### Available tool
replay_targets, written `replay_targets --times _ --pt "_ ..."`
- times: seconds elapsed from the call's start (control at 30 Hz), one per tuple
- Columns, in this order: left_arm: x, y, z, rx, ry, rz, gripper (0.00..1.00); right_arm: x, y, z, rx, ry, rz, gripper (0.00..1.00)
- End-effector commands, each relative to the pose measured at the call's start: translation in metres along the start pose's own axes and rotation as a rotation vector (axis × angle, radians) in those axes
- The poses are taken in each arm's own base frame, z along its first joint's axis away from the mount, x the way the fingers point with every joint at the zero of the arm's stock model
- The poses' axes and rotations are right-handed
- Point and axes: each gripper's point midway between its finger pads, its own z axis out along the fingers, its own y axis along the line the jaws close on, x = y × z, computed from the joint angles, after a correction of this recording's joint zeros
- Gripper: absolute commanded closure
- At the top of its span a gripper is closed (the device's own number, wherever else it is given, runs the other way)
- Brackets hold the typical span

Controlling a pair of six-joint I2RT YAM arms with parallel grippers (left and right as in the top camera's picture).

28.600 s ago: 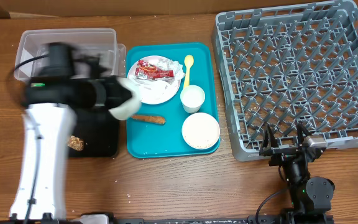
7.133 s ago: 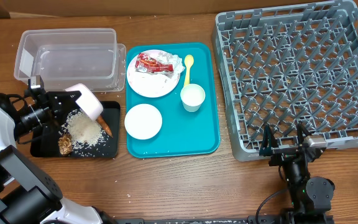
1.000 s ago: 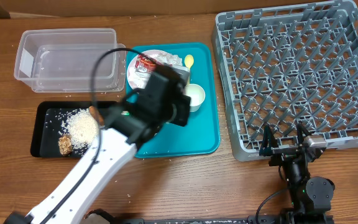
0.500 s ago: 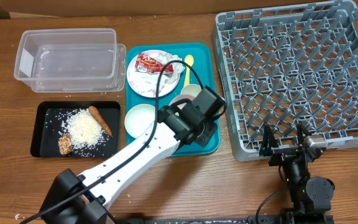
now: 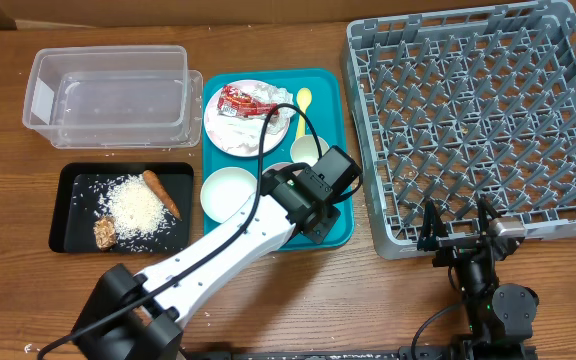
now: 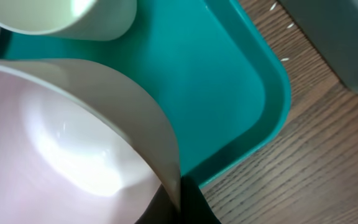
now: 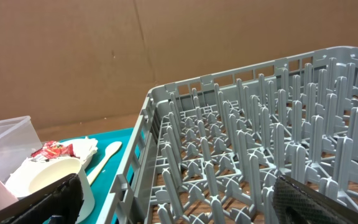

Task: Sort waste into correct bins and load items into the dishwasher
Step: 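Carry the empty pink plate back and set it on the teal tray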

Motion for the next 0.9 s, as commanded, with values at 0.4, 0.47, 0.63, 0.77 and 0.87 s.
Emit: replay_targets --times 0.4,0.47,0.63,0.77,0.87 --pt "0.019 0.003 0.032 -0.04 0.124 0.06 0.95 0.002 -0.001 0.0 0.001 -0.004 -0.001 0.0" --pt "0.023 0.006 0.033 -0.057 0.142 0.064 0.81 0.002 -0.001 0.0 0.001 -0.004 -0.001 0.0" --pt "0.026 0.008 0.032 -0.065 0.156 0.067 0.67 0.002 -0.001 0.0 0.001 -0.004 -0.001 0.0" --pt "0.021 0.007 0.028 -0.064 0.142 0.044 0.74 0.002 -0.001 0.0 0.001 -0.004 -0.001 0.0" --pt "0.006 0.007 0.017 -0.06 0.107 0.03 0.81 0.002 -0.001 0.0 0.001 -0.004 -0.001 0.0"
